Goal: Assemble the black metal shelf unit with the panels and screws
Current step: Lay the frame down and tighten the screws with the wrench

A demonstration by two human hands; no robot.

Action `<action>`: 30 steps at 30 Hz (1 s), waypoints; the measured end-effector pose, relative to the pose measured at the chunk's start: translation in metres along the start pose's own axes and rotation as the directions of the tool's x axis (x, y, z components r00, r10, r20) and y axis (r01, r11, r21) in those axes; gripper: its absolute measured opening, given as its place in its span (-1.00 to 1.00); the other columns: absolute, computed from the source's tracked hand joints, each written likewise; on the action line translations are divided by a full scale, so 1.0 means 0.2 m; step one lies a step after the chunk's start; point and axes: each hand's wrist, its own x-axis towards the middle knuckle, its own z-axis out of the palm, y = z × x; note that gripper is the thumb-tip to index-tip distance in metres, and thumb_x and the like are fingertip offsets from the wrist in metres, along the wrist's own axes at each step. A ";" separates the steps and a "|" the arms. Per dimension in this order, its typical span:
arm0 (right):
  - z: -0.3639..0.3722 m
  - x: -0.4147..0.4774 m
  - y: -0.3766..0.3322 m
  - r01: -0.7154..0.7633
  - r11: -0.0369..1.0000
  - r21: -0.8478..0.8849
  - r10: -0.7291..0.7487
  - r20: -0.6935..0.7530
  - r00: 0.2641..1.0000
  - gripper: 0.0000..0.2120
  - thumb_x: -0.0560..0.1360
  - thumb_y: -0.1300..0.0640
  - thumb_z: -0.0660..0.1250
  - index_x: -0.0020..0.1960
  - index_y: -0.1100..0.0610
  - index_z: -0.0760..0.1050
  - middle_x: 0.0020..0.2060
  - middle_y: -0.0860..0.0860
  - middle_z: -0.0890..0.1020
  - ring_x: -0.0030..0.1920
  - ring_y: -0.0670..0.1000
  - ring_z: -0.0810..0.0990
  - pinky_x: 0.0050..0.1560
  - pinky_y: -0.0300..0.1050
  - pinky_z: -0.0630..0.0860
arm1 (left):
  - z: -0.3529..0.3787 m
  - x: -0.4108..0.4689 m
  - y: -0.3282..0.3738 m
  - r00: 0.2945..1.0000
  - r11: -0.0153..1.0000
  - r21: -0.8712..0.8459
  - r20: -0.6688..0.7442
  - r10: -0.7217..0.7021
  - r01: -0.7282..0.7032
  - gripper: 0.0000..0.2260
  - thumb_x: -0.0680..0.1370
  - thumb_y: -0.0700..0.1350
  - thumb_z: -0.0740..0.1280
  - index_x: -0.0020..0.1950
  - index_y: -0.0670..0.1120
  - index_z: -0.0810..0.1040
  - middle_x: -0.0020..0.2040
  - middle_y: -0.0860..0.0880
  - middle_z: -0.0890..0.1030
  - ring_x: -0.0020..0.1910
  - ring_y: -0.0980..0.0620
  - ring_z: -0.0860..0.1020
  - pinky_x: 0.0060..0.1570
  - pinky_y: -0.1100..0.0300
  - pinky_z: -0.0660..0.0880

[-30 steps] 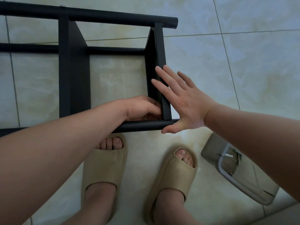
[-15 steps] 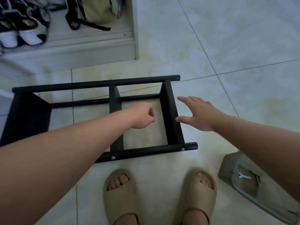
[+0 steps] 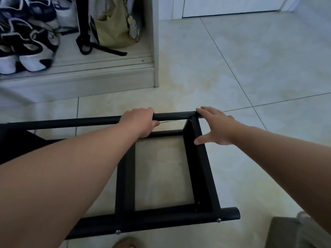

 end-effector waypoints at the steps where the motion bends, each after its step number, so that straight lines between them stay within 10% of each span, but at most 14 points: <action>1: -0.01 -0.01 0.00 0.005 1.000 0.006 -0.005 -0.010 1.000 0.13 0.34 -0.32 0.52 0.65 -0.06 -0.08 0.62 -0.12 0.01 0.61 -0.04 -0.02 0.53 0.15 0.07 | -0.01 -0.01 0.00 1.000 1.000 -0.022 0.001 -0.001 0.001 -0.72 0.65 0.17 0.18 0.19 -0.01 0.43 0.05 -0.04 0.55 0.01 -0.10 0.48 -0.05 0.04 0.36; 13: -0.14 -0.70 -0.15 0.039 0.981 -0.189 -0.094 -0.293 0.951 -0.16 0.45 -0.16 0.48 0.58 -0.02 0.14 0.40 0.00 0.32 0.40 0.09 0.34 0.40 -0.04 0.25 | -0.29 -0.66 0.13 0.990 0.987 -0.128 -0.114 0.083 -0.097 -0.82 0.61 0.12 0.30 0.05 0.04 0.42 -0.04 0.04 0.52 -0.03 -0.05 0.50 0.09 -0.05 0.44; 19: -0.18 -1.00 -0.28 -0.017 0.988 -0.155 -0.041 -0.366 0.930 -0.43 0.55 0.03 0.39 0.50 0.02 0.28 0.25 0.06 0.38 0.15 0.13 0.46 0.03 -0.03 0.49 | -0.37 -1.02 0.22 0.991 0.990 -0.128 -0.129 0.042 -0.058 -0.76 0.55 0.13 0.38 0.03 0.06 0.38 0.01 0.05 0.48 0.01 -0.05 0.48 0.13 -0.04 0.36; 30: -0.07 -1.12 -0.34 0.028 0.912 -0.409 -0.132 -0.227 0.965 -0.41 0.58 0.03 0.31 0.55 0.05 0.18 0.13 0.01 0.53 0.11 0.12 0.49 -0.13 -0.09 0.27 | -0.30 -1.30 0.29 0.976 0.999 -0.015 0.215 0.043 -0.041 -0.72 0.58 -0.10 0.35 0.30 -0.03 0.49 0.11 -0.04 0.52 0.04 -0.07 0.53 -0.07 0.11 0.46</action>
